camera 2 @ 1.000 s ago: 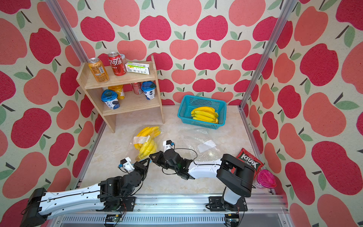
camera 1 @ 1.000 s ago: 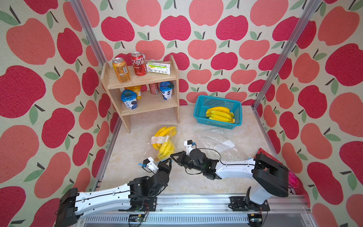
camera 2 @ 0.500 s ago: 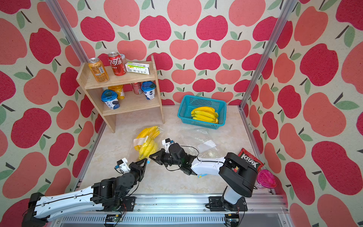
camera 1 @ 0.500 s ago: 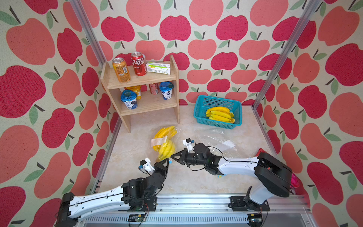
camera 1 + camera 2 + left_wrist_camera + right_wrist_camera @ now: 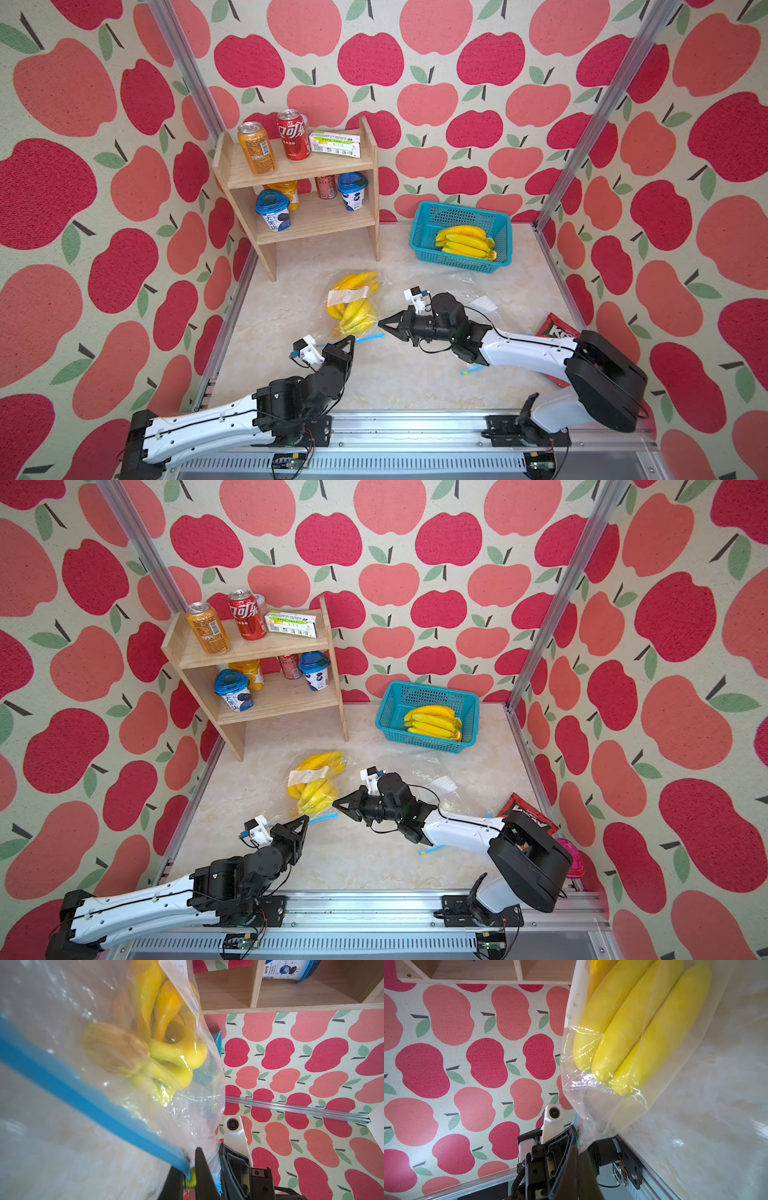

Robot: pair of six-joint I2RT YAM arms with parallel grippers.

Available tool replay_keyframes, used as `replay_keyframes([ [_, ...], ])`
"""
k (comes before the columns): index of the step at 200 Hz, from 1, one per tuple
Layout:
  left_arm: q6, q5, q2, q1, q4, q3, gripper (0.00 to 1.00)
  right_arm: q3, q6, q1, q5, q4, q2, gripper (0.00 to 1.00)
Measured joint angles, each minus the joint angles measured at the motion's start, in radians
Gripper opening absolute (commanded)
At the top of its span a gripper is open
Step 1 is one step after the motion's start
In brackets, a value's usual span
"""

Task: Open the zip-top bag and take out the banana
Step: Unzip the zipper on the zipper food storage bag.

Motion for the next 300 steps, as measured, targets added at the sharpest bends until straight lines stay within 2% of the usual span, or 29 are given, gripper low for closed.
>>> replay_keyframes([
  [48, -0.018, -0.008, -0.175, 0.0, -0.183, 0.0, 0.07, -0.017, -0.147, -0.234, -0.119, -0.205, -0.152, 0.0],
  [78, -0.019, -0.003, -0.256, 0.0, -0.274, -0.006, 0.06, -0.029, -0.26, -0.353, -0.2, -0.301, -0.189, 0.0],
  [119, -0.041, 0.016, -0.262, -0.004, -0.311, -0.02, 0.06, -0.029, -0.425, -0.398, -0.31, -0.378, -0.132, 0.0],
  [171, -0.044, 0.048, -0.231, -0.006, -0.314, -0.019, 0.07, 0.016, -0.614, -0.44, -0.38, -0.458, -0.076, 0.0],
  [211, -0.037, 0.048, -0.137, -0.006, -0.283, -0.019, 0.12, 0.098, -0.724, -0.453, -0.418, -0.448, 0.077, 0.0],
  [248, -0.021, 0.049, 0.068, -0.005, -0.168, -0.02, 0.17, 0.202, -0.858, -0.477, -0.419, -0.449, 0.225, 0.0],
  [290, 0.013, 0.053, 0.307, 0.0, -0.093, -0.014, 0.26, 0.234, -0.938, -0.544, -0.357, -0.454, 0.253, 0.0],
  [300, 0.021, 0.06, 0.343, 0.0, -0.081, -0.006, 0.3, 0.234, -0.949, -0.545, -0.345, -0.471, 0.24, 0.03],
])
